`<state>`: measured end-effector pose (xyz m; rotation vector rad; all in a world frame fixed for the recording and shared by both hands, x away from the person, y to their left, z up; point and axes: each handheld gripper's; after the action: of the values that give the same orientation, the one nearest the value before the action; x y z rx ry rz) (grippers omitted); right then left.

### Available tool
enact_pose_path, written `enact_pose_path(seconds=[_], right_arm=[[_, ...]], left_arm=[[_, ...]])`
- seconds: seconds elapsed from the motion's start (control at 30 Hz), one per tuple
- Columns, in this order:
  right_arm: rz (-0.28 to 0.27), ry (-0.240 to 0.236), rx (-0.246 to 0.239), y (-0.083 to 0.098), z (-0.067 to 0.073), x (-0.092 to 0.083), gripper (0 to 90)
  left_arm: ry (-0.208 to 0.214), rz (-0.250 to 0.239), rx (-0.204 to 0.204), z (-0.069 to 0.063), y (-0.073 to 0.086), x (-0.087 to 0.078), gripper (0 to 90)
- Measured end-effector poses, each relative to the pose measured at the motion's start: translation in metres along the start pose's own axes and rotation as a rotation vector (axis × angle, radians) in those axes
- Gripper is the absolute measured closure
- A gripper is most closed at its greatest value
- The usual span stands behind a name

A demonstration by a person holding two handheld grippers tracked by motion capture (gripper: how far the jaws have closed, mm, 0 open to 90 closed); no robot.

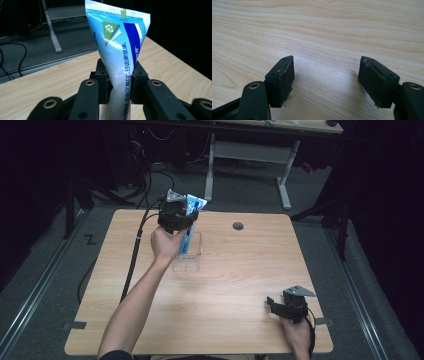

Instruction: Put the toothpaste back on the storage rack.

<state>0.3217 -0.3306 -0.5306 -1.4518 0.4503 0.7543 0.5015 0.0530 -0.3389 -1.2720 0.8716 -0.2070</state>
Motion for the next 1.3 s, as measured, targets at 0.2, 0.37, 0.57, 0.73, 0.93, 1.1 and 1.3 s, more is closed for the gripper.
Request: enact_pose_path(seconds=[0.2,0.37,0.57,0.73,0.93,1.1,1.3], right_arm=[[0.0,-0.003,-0.004,0.0,0.0,0.0,29.1],[0.0,-0.004,-0.005,0.0,0.0,0.0,29.1],[0.0,-0.004,-0.003,0.0,0.0,0.0,29.1],[0.0,-0.004,-0.006,0.0,0.0,0.0,29.1],[0.0,-0.004,-0.005,0.0,0.0,0.0,29.1],[0.0,-0.004,-0.005,0.0,0.0,0.0,29.1],[0.0,-0.004,-0.005,0.0,0.0,0.0,29.1]], left_arm=[[-0.024,-0.022,-0.001,0.003,0.003,0.01,73.1],[-0.039,-0.018,0.027,0.002,0.007,0.016,73.0],[-0.054,0.006,0.037,0.004,0.011,0.02,72.7],[-0.066,0.008,0.03,0.008,0.015,0.021,72.4],[-0.06,0.019,0.007,0.011,0.024,0.025,72.4],[-0.059,0.028,0.012,0.013,0.03,0.027,72.3],[-0.068,0.049,0.043,0.012,0.032,0.026,72.1]])
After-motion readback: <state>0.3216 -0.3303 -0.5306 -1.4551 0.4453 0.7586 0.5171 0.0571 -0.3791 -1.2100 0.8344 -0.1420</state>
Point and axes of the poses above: each handheld gripper's, and its own axes: x roughly forward along the jaws, y roughly out of its underside, z roughly to its left, and after that the axes turned 9 degrees about x, right-handed
